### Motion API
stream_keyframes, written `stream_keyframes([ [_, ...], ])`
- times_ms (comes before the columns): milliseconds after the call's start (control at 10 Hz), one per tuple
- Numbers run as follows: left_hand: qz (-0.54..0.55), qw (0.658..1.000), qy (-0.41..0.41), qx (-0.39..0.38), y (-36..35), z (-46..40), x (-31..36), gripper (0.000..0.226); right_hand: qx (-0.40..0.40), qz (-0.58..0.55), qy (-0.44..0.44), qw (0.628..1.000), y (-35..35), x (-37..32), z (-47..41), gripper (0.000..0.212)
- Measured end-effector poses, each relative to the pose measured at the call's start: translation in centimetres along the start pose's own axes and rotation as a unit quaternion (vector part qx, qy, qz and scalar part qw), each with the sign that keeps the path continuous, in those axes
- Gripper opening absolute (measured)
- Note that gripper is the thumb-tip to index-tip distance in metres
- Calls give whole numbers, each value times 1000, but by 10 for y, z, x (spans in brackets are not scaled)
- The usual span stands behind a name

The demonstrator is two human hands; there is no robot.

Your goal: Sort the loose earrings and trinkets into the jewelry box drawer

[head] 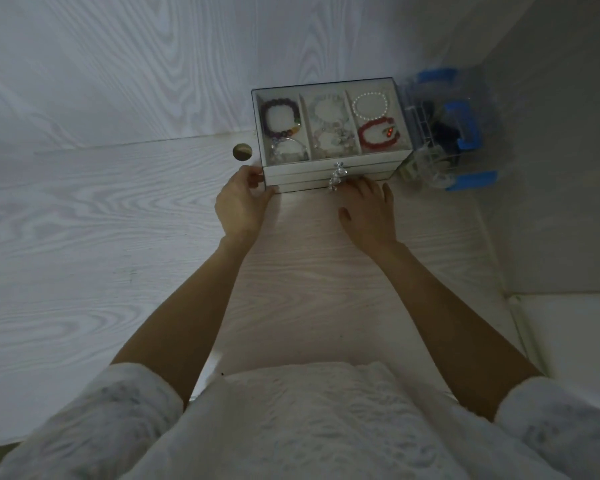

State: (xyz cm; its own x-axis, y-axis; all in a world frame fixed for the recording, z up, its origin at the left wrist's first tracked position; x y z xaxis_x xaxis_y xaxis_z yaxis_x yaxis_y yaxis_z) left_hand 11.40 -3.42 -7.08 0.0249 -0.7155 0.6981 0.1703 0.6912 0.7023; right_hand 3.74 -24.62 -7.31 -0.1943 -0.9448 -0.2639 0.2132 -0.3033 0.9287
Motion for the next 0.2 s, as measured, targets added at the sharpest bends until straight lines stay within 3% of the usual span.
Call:
stream_keyframes([
  [100, -24, 1000, -10, 4, 2, 2, 2, 29, 0, -13, 18, 1000, -1, 4, 1, 48],
  [200, -18, 999, 15, -43, -3, 8, -6, 27, 8, -35, 31, 999, 3, 6, 8, 43],
])
Point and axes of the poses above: each hand's wrist, its own z-axis away from the middle knuckle, its own y-axis out of the back of the hand, x = y × z, the point moved 10 cm from there along -z, towards the middle knuckle, and after that the axes turned 11 degrees about -x, right-handed, at the moved point
